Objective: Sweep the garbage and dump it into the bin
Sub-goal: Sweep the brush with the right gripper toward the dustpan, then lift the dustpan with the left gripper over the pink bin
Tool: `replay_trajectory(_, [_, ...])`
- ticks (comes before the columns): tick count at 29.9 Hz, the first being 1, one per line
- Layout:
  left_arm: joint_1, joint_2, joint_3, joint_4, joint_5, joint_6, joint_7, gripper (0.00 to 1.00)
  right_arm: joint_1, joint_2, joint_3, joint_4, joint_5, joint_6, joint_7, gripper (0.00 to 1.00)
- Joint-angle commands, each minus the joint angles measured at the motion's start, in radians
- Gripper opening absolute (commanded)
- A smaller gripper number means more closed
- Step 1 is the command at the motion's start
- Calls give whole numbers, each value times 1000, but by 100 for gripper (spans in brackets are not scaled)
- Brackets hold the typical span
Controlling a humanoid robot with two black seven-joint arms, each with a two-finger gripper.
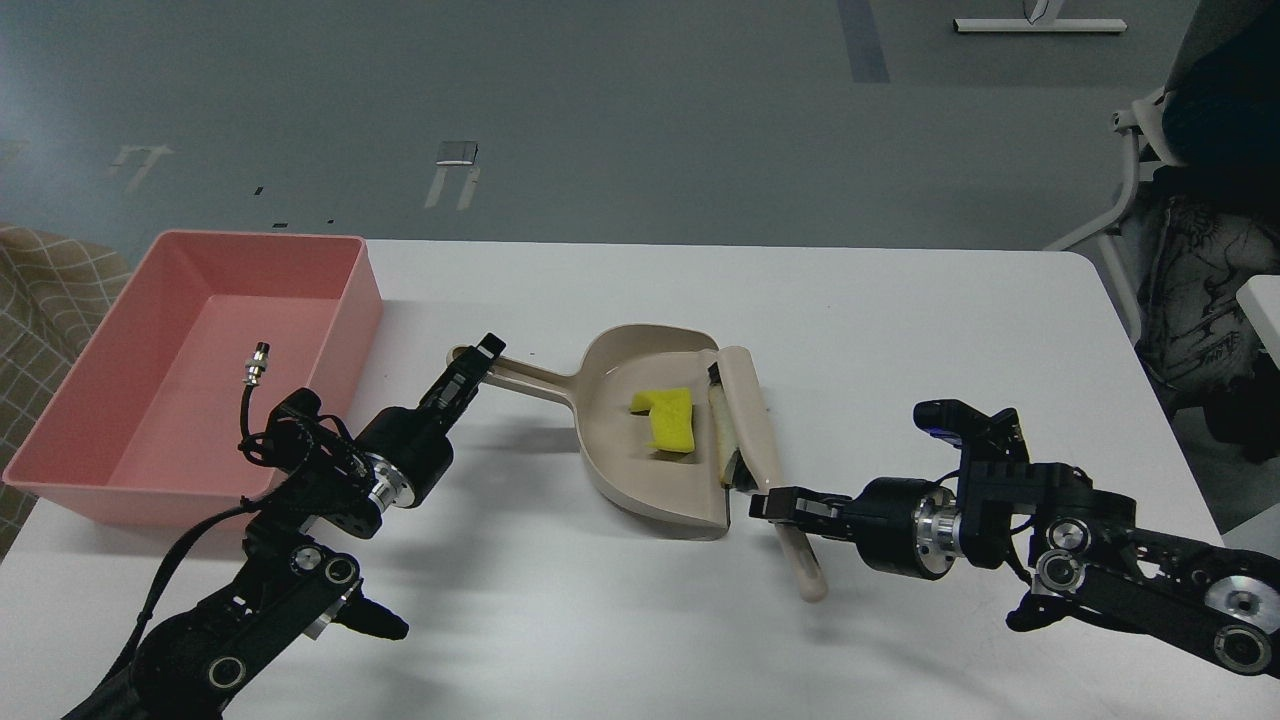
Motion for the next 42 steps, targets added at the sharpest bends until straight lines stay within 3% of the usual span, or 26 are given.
replay_trajectory(1, [0,-2,0,0,0,0,0,0,5,33,17,4,4,-5,8,0])
replay_trajectory(14, [8,-18,-18,0,-21,2,-2,0,44,-62,86,105,87,-10,22,0])
replay_trajectory(25, [2,-19,-70,-25,-417,-2,-6,0,22,-372,141,148,90,-2,11,0])
replay_trajectory(29, [2,-15,-141,-57,-489,-6,-5,0,-36,-502,138,110,90,1,30,0])
replay_trajectory(34, [-6,6,-221,-83,-502,-17,-2,0,-133,-551,138,90,90,-16,70,0])
replay_trajectory(42, [0,108,-382,-127,-560,-47,14,0,-179,-551,138,102,90,-62,73,0])
